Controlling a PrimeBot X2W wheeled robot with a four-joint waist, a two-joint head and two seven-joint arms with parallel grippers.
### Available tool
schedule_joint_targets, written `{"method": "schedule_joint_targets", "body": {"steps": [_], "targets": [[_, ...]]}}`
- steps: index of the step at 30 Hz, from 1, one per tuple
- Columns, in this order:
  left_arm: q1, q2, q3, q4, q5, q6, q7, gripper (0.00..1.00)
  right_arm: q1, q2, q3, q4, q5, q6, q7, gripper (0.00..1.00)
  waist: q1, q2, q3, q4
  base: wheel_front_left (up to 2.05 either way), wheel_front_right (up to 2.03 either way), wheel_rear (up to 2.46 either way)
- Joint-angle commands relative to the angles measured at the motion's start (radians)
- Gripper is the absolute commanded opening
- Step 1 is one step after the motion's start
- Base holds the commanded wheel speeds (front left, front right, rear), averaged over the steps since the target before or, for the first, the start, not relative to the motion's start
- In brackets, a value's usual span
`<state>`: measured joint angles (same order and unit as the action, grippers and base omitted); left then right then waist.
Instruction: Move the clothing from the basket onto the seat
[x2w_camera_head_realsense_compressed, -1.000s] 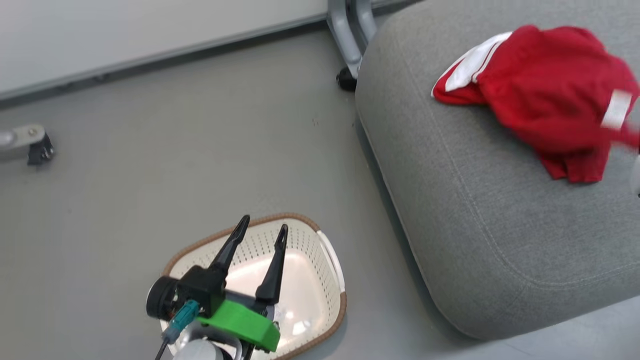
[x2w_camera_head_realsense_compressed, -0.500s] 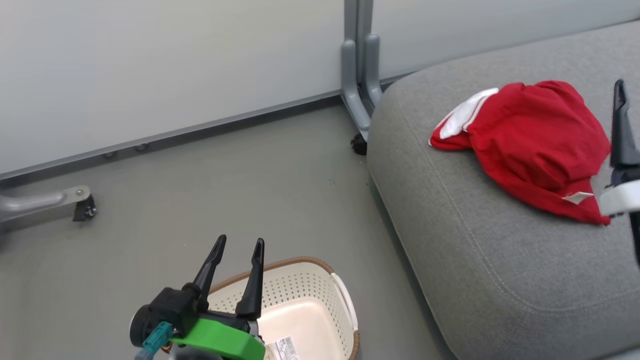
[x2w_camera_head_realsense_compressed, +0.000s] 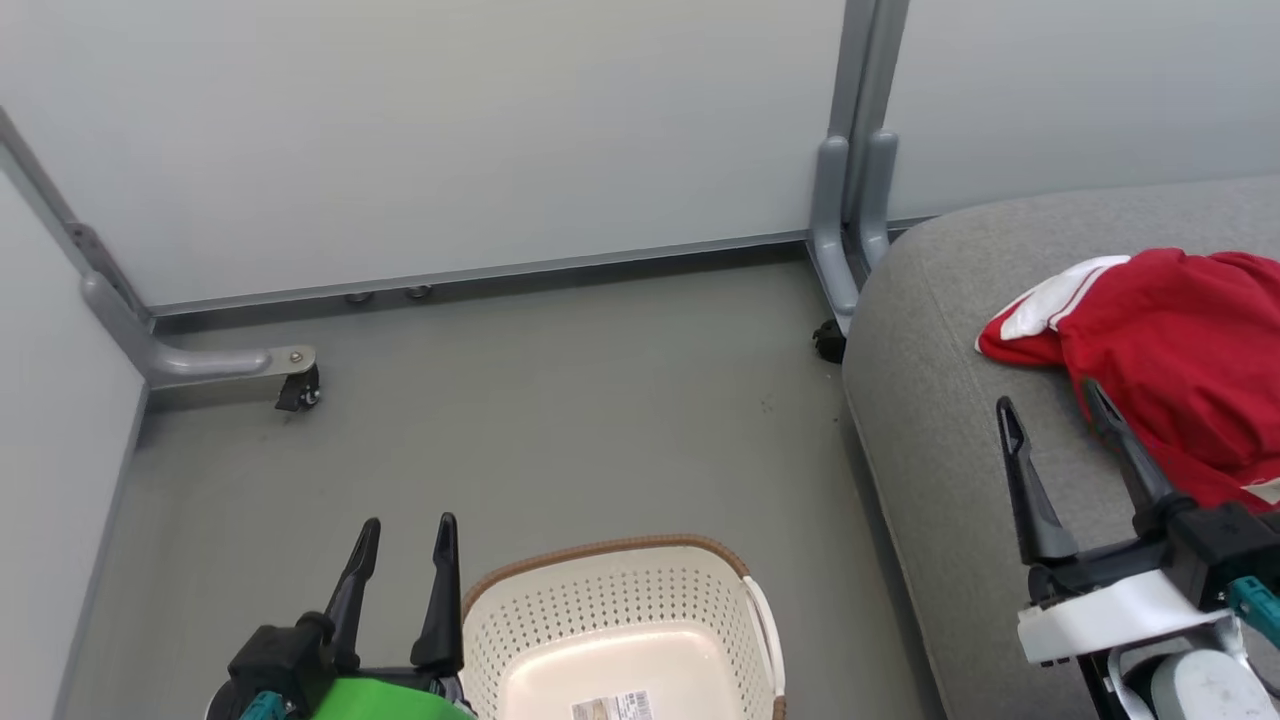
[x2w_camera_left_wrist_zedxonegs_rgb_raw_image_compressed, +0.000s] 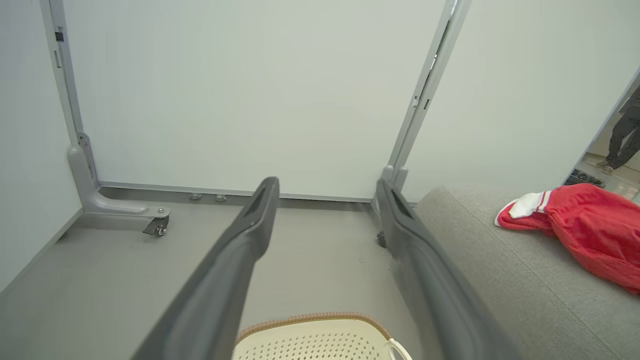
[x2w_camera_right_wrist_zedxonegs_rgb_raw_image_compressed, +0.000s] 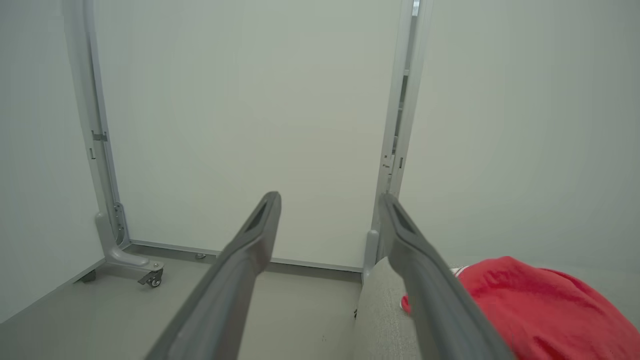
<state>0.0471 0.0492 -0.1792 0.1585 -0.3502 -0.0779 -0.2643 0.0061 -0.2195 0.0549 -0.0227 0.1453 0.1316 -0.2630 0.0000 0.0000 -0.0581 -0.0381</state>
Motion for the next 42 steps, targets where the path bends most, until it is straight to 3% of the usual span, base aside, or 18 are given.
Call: {"method": "schedule_joint_targets", "body": {"steps": [1, 13, 36, 42], "targets": [[0.028, 0.003, 0.008, 0.001, 0.005, 0.003, 0.000, 1.00, 0.026, 0.008, 0.001, 0.005, -0.001, -0.002, -0.003, 1.00, 0.0000, 0.0000, -0.028, 0.052, 0.00, 0.00, 0.00], [0.060, 0.003, 0.045, 0.031, 0.033, -0.017, 0.000, 1.00, 0.090, 0.083, 0.018, 0.067, -0.045, -0.002, -0.003, 1.00, 0.0000, 0.0000, -0.046, 0.111, 0.00, 0.00, 0.00], [0.062, 0.003, 0.070, 0.008, 0.061, 0.016, 0.000, 1.00, 0.090, 0.081, 0.022, 0.086, -0.033, -0.002, -0.003, 1.00, 0.0000, 0.0000, -0.049, 0.097, 0.00, 0.00, 0.00], [0.070, 0.003, 0.084, 0.019, 0.021, 0.025, 0.000, 1.00, 0.083, 0.077, 0.024, 0.086, -0.037, -0.002, -0.003, 1.00, 0.0000, 0.0000, -0.048, 0.091, 0.00, 0.00, 0.00]]}}
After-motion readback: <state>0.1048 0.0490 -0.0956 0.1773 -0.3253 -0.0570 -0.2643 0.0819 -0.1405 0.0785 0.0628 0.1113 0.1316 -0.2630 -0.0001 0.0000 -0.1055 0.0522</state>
